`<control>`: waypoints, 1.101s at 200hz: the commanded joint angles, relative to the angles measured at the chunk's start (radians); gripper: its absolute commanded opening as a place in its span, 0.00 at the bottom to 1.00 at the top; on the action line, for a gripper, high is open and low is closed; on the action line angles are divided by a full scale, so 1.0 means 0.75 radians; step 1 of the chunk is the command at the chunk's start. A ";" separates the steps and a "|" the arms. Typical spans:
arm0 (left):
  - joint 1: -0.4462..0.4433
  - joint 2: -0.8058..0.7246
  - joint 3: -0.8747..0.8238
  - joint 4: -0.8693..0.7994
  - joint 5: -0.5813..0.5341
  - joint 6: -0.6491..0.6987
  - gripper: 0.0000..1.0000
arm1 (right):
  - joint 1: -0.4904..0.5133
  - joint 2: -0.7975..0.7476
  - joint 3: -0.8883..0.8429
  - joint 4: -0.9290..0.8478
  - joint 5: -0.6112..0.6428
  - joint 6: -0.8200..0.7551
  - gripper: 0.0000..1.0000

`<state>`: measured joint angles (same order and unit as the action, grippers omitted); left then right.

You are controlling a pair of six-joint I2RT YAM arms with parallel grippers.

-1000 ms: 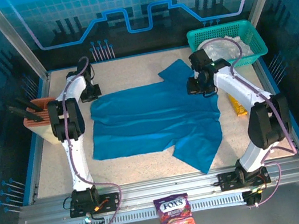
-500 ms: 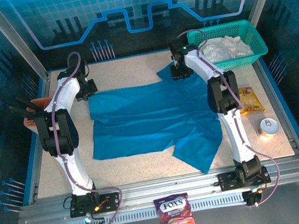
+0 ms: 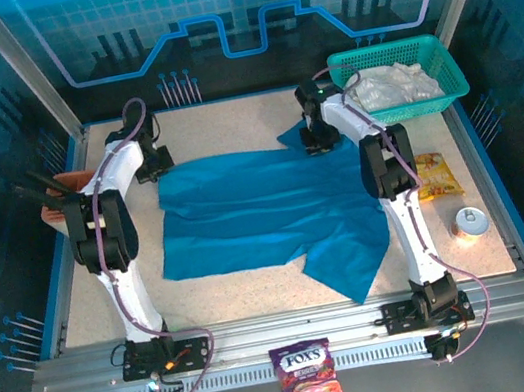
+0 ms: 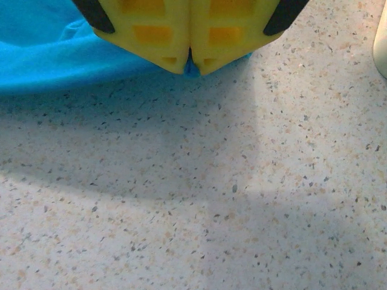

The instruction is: Fold and stack the t-shirts

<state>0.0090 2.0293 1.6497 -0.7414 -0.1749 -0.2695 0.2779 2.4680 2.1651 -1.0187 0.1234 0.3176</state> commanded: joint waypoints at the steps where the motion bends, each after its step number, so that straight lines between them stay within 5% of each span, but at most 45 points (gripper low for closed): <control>1: -0.008 -0.077 -0.066 0.004 -0.045 -0.048 0.00 | 0.098 -0.075 -0.181 0.026 -0.109 0.048 0.28; 49: -0.007 -0.137 -0.148 0.029 -0.055 -0.052 0.00 | 0.204 -0.239 -0.295 0.054 -0.043 0.114 0.30; 94: -0.008 -0.159 -0.156 0.033 -0.047 -0.047 0.00 | 0.179 -0.299 -0.118 0.003 0.114 0.027 0.42; 177: -0.008 -0.188 -0.174 0.037 -0.026 -0.050 0.00 | 0.055 0.191 0.565 -0.140 0.018 -0.220 0.47; 220: -0.008 -0.190 -0.175 0.037 -0.018 -0.061 0.00 | 0.045 0.224 0.505 -0.127 -0.012 -0.184 0.43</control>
<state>0.0082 1.9247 1.5341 -0.7116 -0.1967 -0.2905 0.3107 2.6453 2.5660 -1.0687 0.1452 0.1818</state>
